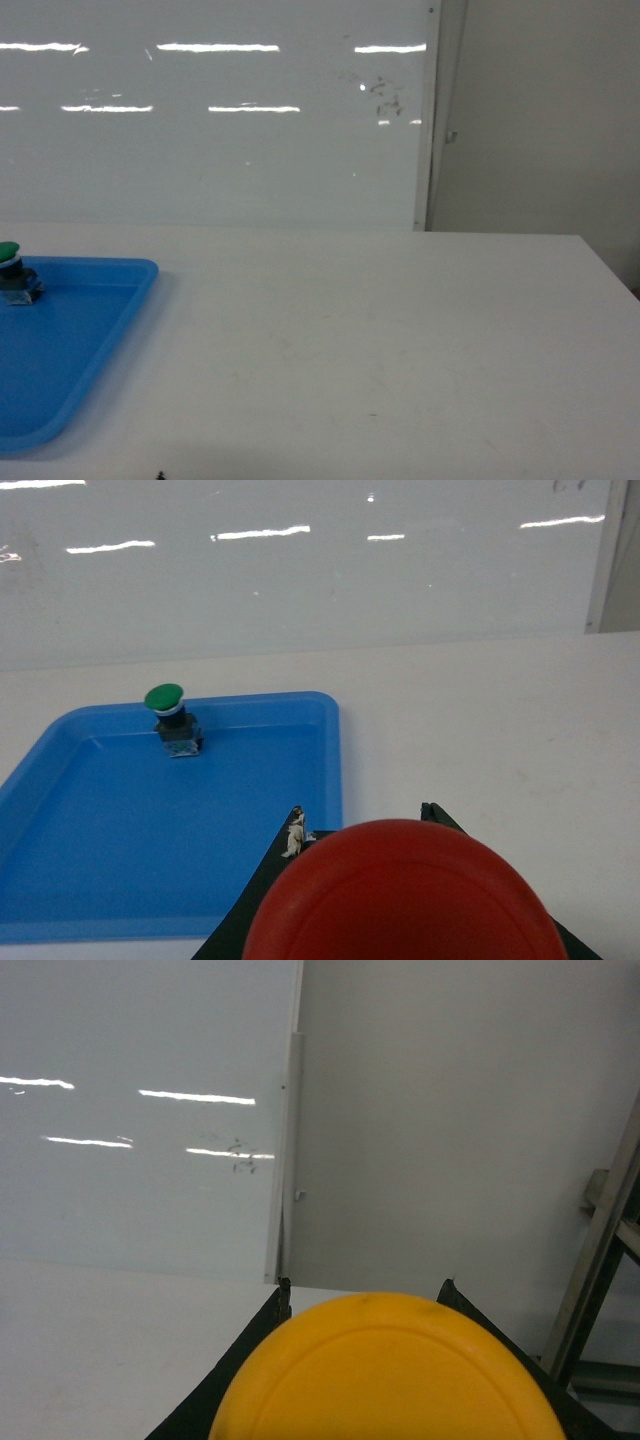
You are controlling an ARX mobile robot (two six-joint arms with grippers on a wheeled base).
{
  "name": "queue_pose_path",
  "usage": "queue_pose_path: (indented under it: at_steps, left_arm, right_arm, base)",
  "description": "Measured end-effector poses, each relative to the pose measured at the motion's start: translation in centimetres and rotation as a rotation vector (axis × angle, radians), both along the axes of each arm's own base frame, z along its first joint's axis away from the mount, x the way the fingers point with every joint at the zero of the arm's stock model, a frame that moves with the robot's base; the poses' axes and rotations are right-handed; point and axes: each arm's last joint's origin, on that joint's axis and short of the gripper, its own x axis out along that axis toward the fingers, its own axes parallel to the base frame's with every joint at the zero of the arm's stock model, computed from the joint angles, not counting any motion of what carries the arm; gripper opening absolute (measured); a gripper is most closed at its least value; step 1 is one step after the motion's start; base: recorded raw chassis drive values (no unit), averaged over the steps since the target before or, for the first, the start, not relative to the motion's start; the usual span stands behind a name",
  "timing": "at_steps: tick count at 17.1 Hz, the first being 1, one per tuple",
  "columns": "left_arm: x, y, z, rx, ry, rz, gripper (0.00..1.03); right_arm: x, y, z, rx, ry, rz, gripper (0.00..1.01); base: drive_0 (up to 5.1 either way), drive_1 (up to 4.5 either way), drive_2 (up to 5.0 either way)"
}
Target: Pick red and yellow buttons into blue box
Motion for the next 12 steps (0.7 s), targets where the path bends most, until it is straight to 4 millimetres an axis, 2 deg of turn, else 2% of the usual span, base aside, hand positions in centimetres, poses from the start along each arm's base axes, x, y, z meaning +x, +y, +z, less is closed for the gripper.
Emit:
queue_pose_path:
  at_steps: [2, 12]
  left_arm:
    - [0.00, 0.00, -0.02, 0.001, 0.002, 0.000, 0.26]
    - [0.00, 0.00, -0.01, 0.000, 0.001, 0.000, 0.26]
  right_arm:
    - [0.00, 0.00, 0.00, 0.000, 0.000, 0.000, 0.39]
    - [0.00, 0.00, 0.00, 0.000, 0.000, 0.001, 0.39]
  base:
    - [5.0, -2.42, -2.4]
    - [4.4, -4.16, -0.2]
